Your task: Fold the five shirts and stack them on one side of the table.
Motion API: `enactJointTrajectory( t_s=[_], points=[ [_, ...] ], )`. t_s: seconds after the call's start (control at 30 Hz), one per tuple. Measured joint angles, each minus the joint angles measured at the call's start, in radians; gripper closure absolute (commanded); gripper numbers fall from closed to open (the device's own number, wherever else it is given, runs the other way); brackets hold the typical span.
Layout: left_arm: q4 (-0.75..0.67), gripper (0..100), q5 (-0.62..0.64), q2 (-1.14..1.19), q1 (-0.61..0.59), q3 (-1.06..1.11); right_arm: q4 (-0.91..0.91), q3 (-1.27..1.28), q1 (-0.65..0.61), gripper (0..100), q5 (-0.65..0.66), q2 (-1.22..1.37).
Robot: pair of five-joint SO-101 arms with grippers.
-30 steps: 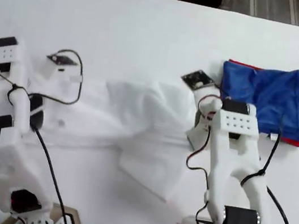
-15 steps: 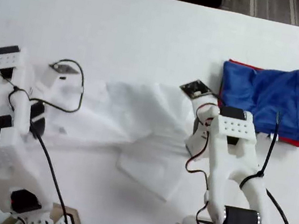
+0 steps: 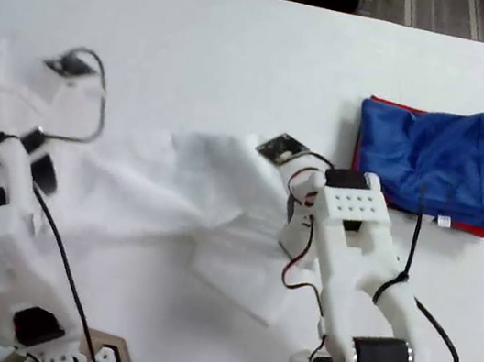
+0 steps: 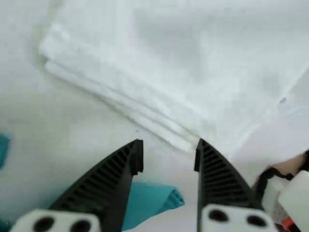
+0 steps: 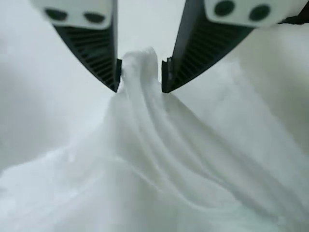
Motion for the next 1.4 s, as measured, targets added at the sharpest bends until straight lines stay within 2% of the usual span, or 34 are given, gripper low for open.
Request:
enactJointTrajectory(
  t_s=[0.07, 0.13, 0.17, 0.33, 0.5, 0.63, 0.93, 1.07, 1.27, 1.4],
  points=[
    [0.003, 87, 0.0, 0.0, -0.023, -0.063, 0.008, -0.023, 0.0, 87.0, -0.002, -0.049],
    [0.003, 99, 0.012, 0.0, -0.035, -0.094, 0.009, -0.048, 0.006, 93.7, -0.02, -0.109],
    [0.003, 96, 0.035, 0.0, -0.035, -0.097, 0.003, -0.061, 0.017, 98.9, -0.044, -0.141],
    [-0.034, 97, 0.267, 0.005, 0.028, -0.098, -0.176, -0.074, 0.046, 97.6, -0.242, -0.215],
    [-0.101, 97, 0.506, 0.095, 0.152, -0.098, -0.339, -0.118, -0.011, 97.8, -0.281, -0.117],
    [-0.118, 97, 0.605, 0.181, 0.157, -0.098, -0.376, -0.236, -0.017, 97.8, -0.287, 0.095],
    [-0.129, 97, 0.643, 0.304, 0.069, -0.147, -0.384, -0.519, -0.002, 97.8, -0.288, 0.632],
    [-0.109, 97, 0.644, 0.4, 0.018, -0.262, -0.344, -0.641, 0.025, 97.8, -0.29, 0.717],
    [-0.005, 97, 0.646, 0.595, 0.025, -0.54, -0.307, -0.752, 0.048, 97.8, -0.29, 0.783],
    [0.017, 97, 0.649, 0.703, 0.029, -0.703, -0.296, -0.793, 0.061, 97.8, -0.29, 0.806]
  ],
)
